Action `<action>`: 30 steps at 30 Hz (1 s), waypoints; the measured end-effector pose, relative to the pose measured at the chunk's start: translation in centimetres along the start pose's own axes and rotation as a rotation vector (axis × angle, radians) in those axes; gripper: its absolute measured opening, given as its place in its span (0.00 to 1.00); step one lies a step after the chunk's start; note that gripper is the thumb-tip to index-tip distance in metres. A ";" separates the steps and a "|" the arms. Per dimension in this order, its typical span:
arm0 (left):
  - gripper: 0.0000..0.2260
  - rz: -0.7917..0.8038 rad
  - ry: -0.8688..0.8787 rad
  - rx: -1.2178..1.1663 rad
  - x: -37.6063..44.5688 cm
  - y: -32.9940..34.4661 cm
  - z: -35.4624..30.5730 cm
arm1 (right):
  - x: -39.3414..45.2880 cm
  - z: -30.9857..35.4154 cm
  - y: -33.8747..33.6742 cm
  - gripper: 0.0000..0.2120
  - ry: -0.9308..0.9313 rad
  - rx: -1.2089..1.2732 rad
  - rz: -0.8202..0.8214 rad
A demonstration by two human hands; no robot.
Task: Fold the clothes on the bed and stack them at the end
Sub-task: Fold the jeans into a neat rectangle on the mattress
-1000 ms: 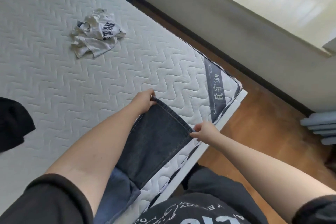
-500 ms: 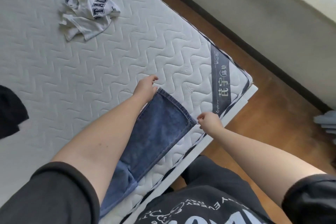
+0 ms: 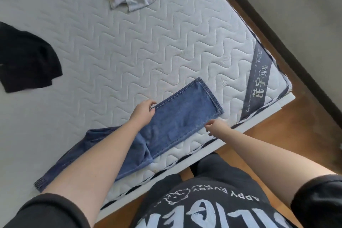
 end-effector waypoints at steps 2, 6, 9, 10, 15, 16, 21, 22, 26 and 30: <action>0.15 -0.004 -0.039 -0.056 -2.4 1.2 3.3 | -0.2 1.5 3.1 0.11 -0.073 0.043 0.013; 0.14 -0.033 -0.135 -0.156 -7.0 3.9 9.5 | -1.3 4.4 9.7 0.11 -0.191 0.041 0.055; 0.13 -0.054 -0.247 -0.221 -10.9 6.1 14.4 | -2.2 6.4 14.9 0.14 -0.230 0.052 0.085; 0.13 -0.064 -0.280 -0.239 -12.2 7.0 16.1 | -2.5 7.0 16.7 0.14 -0.240 0.037 0.097; 0.14 -0.088 -0.495 -0.372 -17.5 11.1 23.1 | -2.9 9.1 24.8 0.16 -0.314 -0.078 0.162; 0.14 -0.092 -0.539 -0.402 -18.4 11.9 24.6 | -2.8 9.7 26.6 0.17 -0.328 -0.092 0.171; 0.16 -0.150 -0.642 -0.480 -21.6 14.4 30.1 | -2.0 12.5 33.7 0.18 -0.375 -0.187 0.207; 0.16 -0.151 -0.668 -0.496 -22.2 14.9 31.1 | -1.8 13.1 35.0 0.18 -0.388 -0.209 0.222; 0.17 -0.096 -0.783 -0.564 -23.9 17.4 34.5 | -0.5 15.9 40.8 0.22 -0.421 -0.264 0.298; 0.17 -0.104 -0.774 -0.637 -23.9 19.8 37.1 | 1.4 18.0 47.0 0.25 -0.447 -0.387 0.383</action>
Point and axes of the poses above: each hand's wrist, its own x-axis towards the middle knuckle, its own y-axis out of the palm, z = x × y, the point moved 2 cm from there along x, towards the middle knuckle, and after that the axes turned 13 degrees about x, right-handed, at the moved point
